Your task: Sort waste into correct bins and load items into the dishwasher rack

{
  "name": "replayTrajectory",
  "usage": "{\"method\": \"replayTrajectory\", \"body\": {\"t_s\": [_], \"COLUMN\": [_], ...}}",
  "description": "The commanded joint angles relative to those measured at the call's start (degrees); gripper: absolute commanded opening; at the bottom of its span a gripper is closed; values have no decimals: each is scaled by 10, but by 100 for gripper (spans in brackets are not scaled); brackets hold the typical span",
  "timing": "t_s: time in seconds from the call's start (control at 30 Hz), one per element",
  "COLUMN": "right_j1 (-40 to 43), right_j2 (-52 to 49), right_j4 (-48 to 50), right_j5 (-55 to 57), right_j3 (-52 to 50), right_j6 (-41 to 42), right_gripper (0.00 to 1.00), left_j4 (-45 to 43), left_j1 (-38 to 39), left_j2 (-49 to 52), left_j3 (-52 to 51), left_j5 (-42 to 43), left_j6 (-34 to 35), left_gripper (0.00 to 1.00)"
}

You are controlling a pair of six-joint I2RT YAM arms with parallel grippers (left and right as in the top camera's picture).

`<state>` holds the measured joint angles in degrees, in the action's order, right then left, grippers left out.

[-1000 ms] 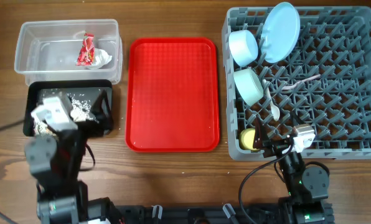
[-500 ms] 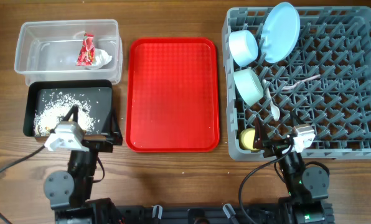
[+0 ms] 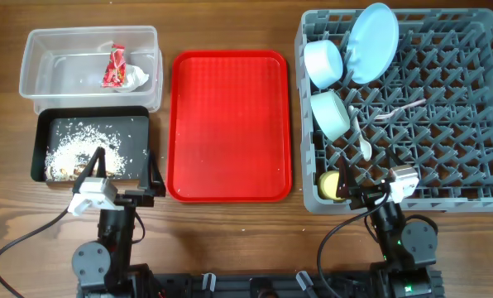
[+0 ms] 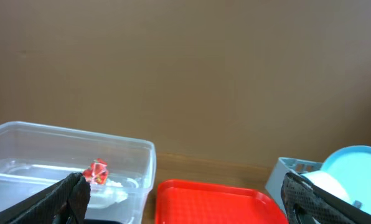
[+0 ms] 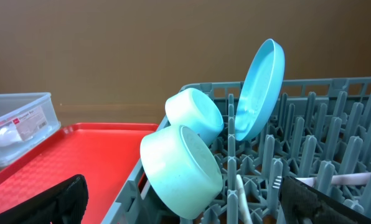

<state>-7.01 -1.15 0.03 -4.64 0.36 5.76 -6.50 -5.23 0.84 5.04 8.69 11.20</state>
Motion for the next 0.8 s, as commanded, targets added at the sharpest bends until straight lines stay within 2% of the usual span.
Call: {"method": "replayTrajectory", "body": {"t_s": [0.0, 0.3, 0.47, 0.77], "right_j1": [3, 3, 3, 3], "right_j2": [2, 2, 2, 2], "right_j4": [1, 1, 1, 1], "right_j5": [7, 7, 7, 7], "right_j3": [-1, -1, -1, -1], "right_j6": [4, 4, 4, 4], "right_gripper": [100, 100, 100, 100], "left_j4": [-4, 27, 110, 106], "left_j1": [3, -1, -1, -1], "left_j2": [-7, -7, -7, -3], "left_j3": [-16, -47, -47, -47], "left_j5": [-37, -43, -43, -45], "left_j6": [-5, -5, -5, -5], "left_gripper": [100, 100, 100, 100]}}
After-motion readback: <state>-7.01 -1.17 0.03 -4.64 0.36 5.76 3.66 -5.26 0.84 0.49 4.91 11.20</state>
